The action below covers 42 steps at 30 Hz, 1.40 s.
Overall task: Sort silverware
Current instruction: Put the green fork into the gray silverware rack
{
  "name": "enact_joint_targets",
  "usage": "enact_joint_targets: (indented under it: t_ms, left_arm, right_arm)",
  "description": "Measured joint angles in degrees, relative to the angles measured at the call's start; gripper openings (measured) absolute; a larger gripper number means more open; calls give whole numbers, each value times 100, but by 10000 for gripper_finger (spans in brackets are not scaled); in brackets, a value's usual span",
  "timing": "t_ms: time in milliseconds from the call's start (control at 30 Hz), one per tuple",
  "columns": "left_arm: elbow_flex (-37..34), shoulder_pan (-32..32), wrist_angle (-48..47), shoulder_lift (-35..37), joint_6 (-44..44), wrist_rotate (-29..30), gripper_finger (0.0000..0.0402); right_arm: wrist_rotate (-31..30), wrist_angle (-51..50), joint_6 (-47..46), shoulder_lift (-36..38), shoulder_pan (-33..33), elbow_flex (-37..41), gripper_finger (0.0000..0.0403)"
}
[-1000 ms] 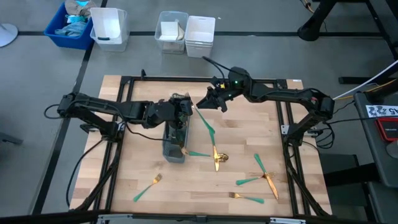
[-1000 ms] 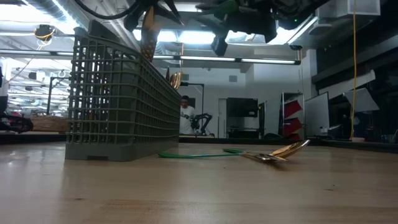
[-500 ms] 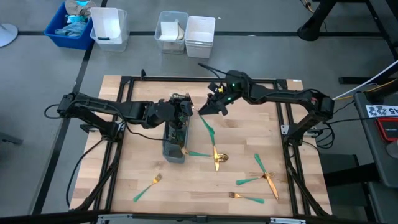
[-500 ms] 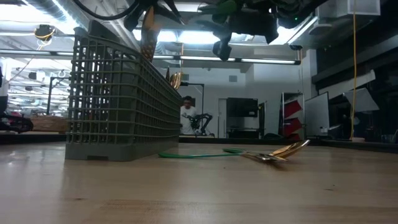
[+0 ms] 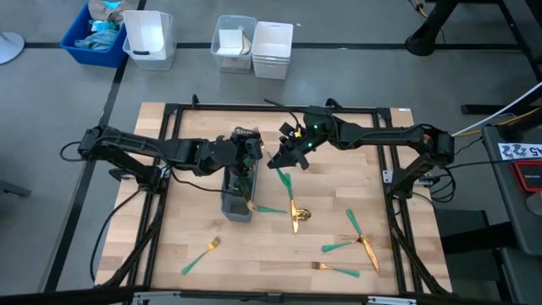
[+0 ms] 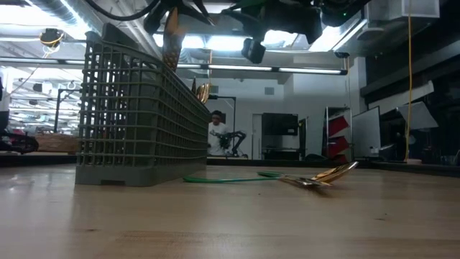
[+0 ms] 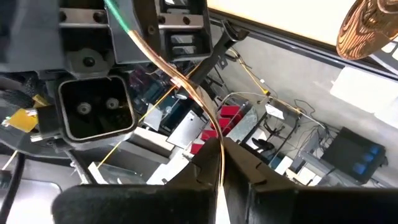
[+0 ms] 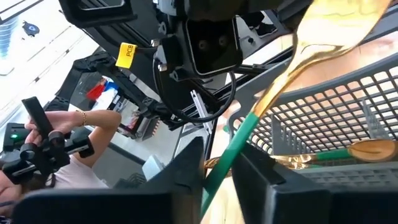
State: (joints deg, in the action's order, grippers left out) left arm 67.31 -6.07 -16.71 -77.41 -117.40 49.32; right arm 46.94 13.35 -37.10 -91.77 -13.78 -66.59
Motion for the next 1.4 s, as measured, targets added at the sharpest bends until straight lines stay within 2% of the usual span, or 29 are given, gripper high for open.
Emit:
enact_joint_targets:
  t_ms: [133,400,500,633,800,933,1267,1400]
  left_arm:
    - [17,-2,15,2,-45,44,2]
    - [13,0,-42,0,524,52,4]
    - [11,2,-28,0,1271,59,19]
    - [11,7,7,1,2326,59,63]
    - [6,5,-16,12,3112,82,116]
    - [-2,11,-33,4,3770,120,140]
    - [-4,9,-44,4,4575,173,136]
    - [-4,7,-37,4,5268,190,135]
  right_arm:
    - [-102,-117,-9,-16,-21,19,20]
    - [-257,-198,88,-22,-15,20,18]
    - [-342,-192,123,-18,-15,20,17]
    - [-498,-232,178,-14,-11,16,14]
    - [-921,-444,266,-8,-11,3,6]
    - [-1267,-527,547,1,-9,-7,5]
    - [-2209,-601,973,13,-7,-7,5]
    - [-2749,-624,1120,13,-7,-7,5]
